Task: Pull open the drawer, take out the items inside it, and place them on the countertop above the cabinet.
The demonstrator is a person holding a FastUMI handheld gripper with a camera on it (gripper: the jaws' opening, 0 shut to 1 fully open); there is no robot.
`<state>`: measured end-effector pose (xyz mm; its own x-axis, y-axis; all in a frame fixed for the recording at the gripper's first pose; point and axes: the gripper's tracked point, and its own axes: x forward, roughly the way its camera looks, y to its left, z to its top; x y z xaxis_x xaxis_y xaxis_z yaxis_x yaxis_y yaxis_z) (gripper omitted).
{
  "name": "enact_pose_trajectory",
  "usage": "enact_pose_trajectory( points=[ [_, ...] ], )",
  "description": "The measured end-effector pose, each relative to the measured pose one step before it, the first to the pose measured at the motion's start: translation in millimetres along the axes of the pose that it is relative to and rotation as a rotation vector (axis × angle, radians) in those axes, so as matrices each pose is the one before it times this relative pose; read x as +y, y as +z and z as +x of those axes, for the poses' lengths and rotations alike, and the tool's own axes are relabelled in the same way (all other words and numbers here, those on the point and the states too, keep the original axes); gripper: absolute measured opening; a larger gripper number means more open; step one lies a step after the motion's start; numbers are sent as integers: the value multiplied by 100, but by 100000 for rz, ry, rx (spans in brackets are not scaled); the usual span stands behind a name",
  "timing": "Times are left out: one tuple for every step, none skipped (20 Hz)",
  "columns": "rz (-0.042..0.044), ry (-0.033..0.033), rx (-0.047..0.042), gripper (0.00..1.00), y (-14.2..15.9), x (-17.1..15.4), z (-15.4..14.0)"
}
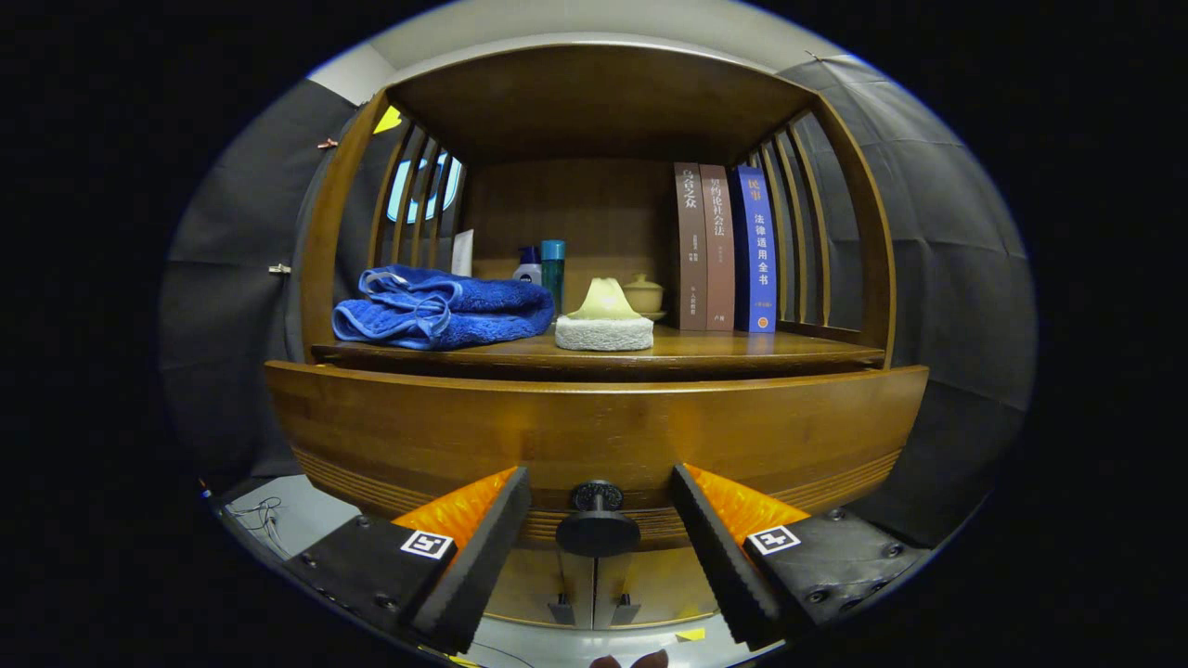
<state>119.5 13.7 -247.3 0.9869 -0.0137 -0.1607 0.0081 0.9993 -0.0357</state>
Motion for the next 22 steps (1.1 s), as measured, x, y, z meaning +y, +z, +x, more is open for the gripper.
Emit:
enact_pose_trajectory(
  points=[
    [193,-160,430,99,386,-63,782],
    [5,-95,323,99,72,49,589],
    [-303,-36,305,99,33,21,605],
    [-228,-54,415,99,50,20,592],
    [-99,-7,415,99,36,-4,507],
    [210,-92,524,99,-321,-212,933],
    [570,-388,188,99,-25,-1,-214],
    [-680,-293,-806,100,-105,99,13],
    [-1380,104,-934,100,40,-44,227],
    [-442,-42,-594,100,-44,-12,-61],
    [318,113,-449,100,12,-39,23],
    [350,12,22,100,-19,31,60],
    [-325,-37,182,100,39,-9,-14],
    [-297,19,339,100,-25,-25,-18],
    [191,98,425,100,57,-1,-8],
    [-19,846,1009,100,-70,68,-43],
    [467,1981,658,100,220,323,-289],
    [-228,203,-25,100,425,-80,-465],
    [-364,-665,-1067,100,744,-400,-629],
    [-358,-909,-1725,99,976,-228,-708],
    [-295,-935,-1206,99,930,52,-1383],
    [-229,-1018,-681,99,941,-281,-747]
  ],
)
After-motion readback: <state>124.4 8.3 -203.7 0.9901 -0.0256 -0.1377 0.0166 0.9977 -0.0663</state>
